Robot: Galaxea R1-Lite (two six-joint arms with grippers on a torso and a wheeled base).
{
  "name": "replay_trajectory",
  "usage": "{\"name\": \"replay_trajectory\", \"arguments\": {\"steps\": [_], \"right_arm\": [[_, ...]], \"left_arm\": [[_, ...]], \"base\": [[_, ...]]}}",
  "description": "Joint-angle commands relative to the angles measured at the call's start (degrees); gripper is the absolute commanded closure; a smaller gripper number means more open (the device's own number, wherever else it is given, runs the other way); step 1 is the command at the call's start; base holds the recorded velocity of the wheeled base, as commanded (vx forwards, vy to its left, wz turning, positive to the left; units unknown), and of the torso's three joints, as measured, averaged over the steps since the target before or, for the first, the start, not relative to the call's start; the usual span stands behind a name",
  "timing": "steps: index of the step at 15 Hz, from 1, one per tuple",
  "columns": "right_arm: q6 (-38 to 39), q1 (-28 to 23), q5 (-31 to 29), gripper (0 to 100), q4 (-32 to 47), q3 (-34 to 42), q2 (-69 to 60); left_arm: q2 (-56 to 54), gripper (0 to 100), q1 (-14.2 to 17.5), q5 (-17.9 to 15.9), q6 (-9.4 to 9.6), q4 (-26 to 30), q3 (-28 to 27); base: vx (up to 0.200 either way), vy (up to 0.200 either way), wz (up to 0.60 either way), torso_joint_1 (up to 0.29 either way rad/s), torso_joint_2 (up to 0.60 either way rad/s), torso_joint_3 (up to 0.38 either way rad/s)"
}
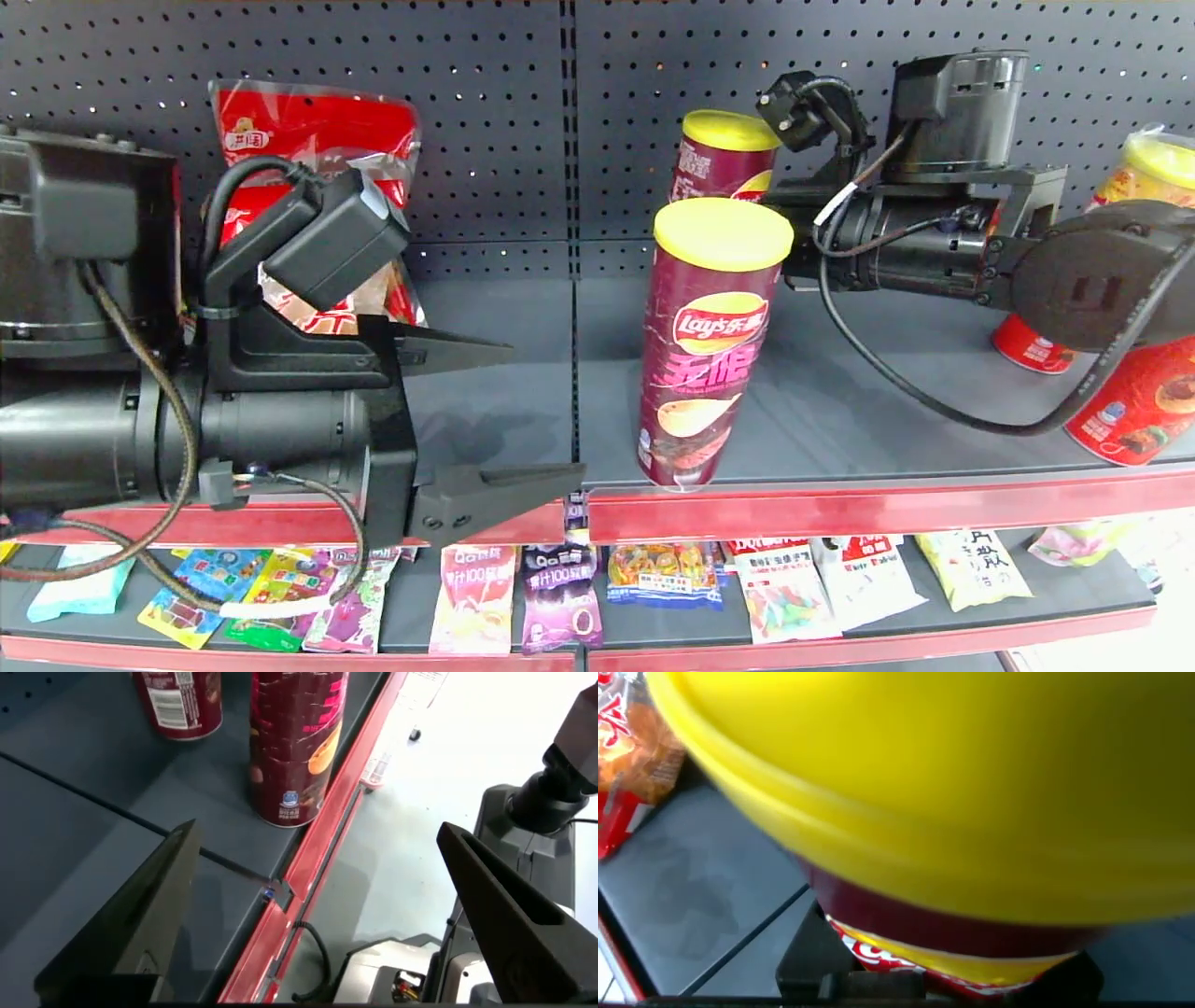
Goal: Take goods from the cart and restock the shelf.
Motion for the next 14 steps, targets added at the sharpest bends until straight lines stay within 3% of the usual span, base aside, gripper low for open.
{"name": "replay_trajectory", "arguments": {"steps": [1, 3, 4, 11, 14], "right_arm": [[0.0, 0.0, 0.0, 100, 0.0, -0.3, 1.0], [0.0, 0.1, 0.0, 100, 0.0, -0.1, 1.1], [0.0, 0.1, 0.0, 0, 0.0, -0.1, 1.3], [0.1, 0.0, -0.1, 0, 0.0, 2.8, -1.6], [0.1, 0.0, 0.0, 0, -0.2, 10.3, -6.6]], "left_arm": [[-0.2, 0, 0.0, 0.1, 0.0, 0.0, 0.0], [-0.2, 0, 0.0, 0.1, 0.0, 0.0, 0.0], [-0.2, 0, -0.1, 0.1, 0.0, 0.0, 0.1], [-0.3, 0, -0.1, 0.1, 0.08, 0.0, 0.5], [-0.6, 0, -0.1, 0.2, 0.0, 0.0, 0.9]], "base": [[0.0, 0.0, 0.0, 0.0, 0.0, 0.0], [0.0, 0.0, 0.0, 0.0, 0.0, 0.0], [0.0, 0.0, 0.0, 0.0, 0.0, 0.0], [0.0, 0.0, 0.0, 0.0, 0.0, 0.0], [0.0, 0.0, 0.0, 0.0, 0.0, 0.0]]}}
